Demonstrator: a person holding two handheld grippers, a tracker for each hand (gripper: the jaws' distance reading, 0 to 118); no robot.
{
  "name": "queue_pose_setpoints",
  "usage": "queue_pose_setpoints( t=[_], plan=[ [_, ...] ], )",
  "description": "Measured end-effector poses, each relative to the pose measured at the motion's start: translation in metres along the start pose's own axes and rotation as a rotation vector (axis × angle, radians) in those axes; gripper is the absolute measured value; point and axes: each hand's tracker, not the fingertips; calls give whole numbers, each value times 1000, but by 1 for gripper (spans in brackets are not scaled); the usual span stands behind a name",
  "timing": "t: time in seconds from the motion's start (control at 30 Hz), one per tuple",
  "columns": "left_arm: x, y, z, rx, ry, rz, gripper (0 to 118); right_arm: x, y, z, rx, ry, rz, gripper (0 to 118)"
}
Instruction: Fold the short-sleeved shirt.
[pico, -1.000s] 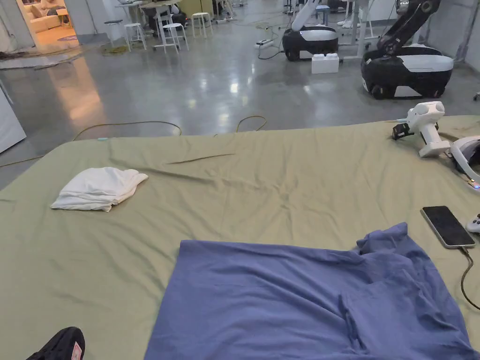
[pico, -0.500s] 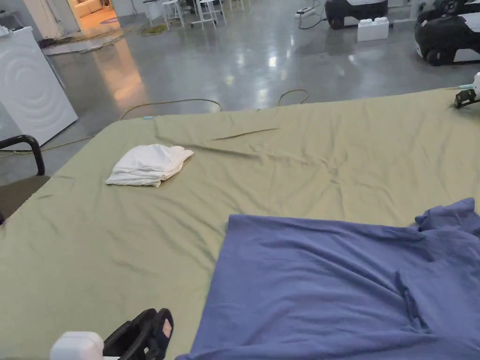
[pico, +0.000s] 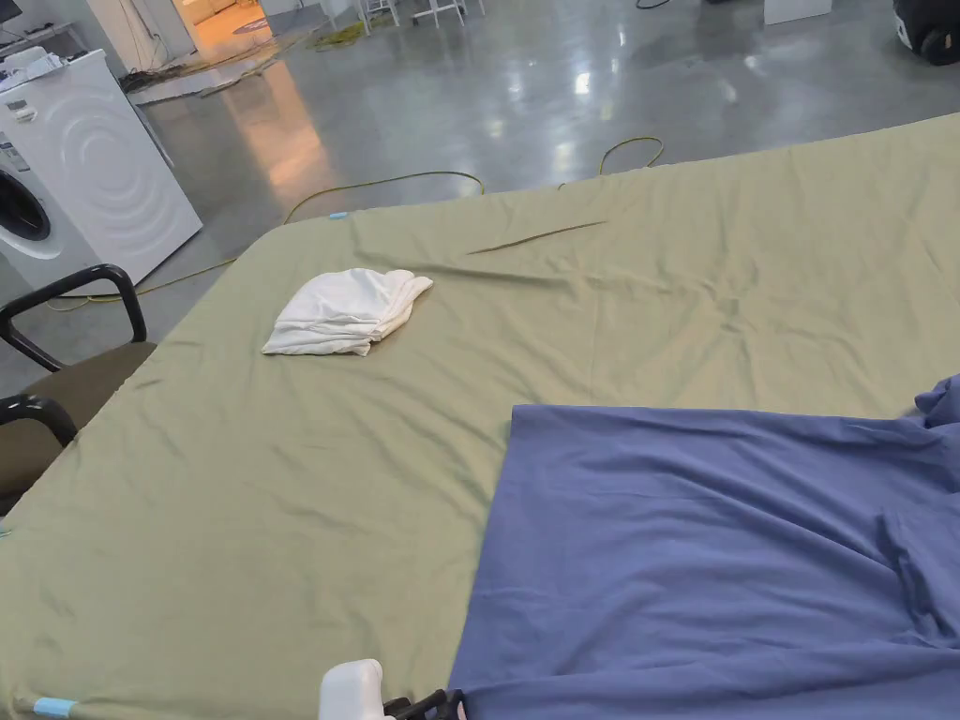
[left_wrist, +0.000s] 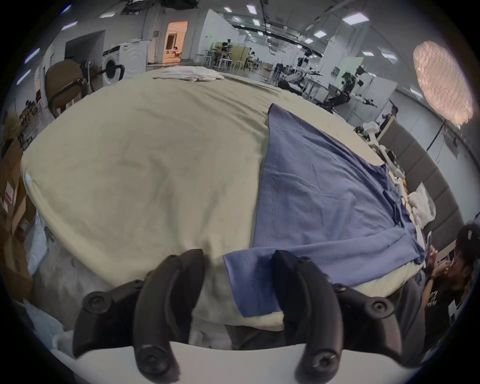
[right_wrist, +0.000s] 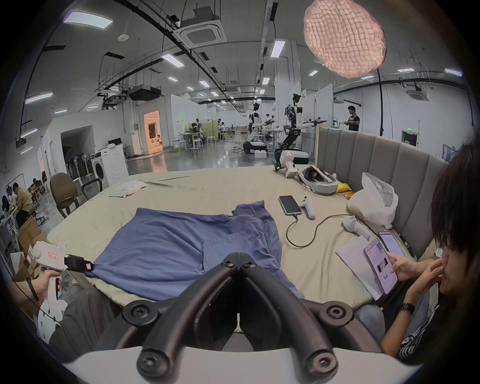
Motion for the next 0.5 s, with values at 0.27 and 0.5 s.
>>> queue_pose_setpoints(
  t=[0.27,0.5],
  plan=[
    [38,-7,-12,-61,73,-212,8,14,-12,-19,-95,-85,-51,5],
    [33,-2,-10,-83,43,-173,8,76,-40,-74,-244,-100,-230,79]
  ],
)
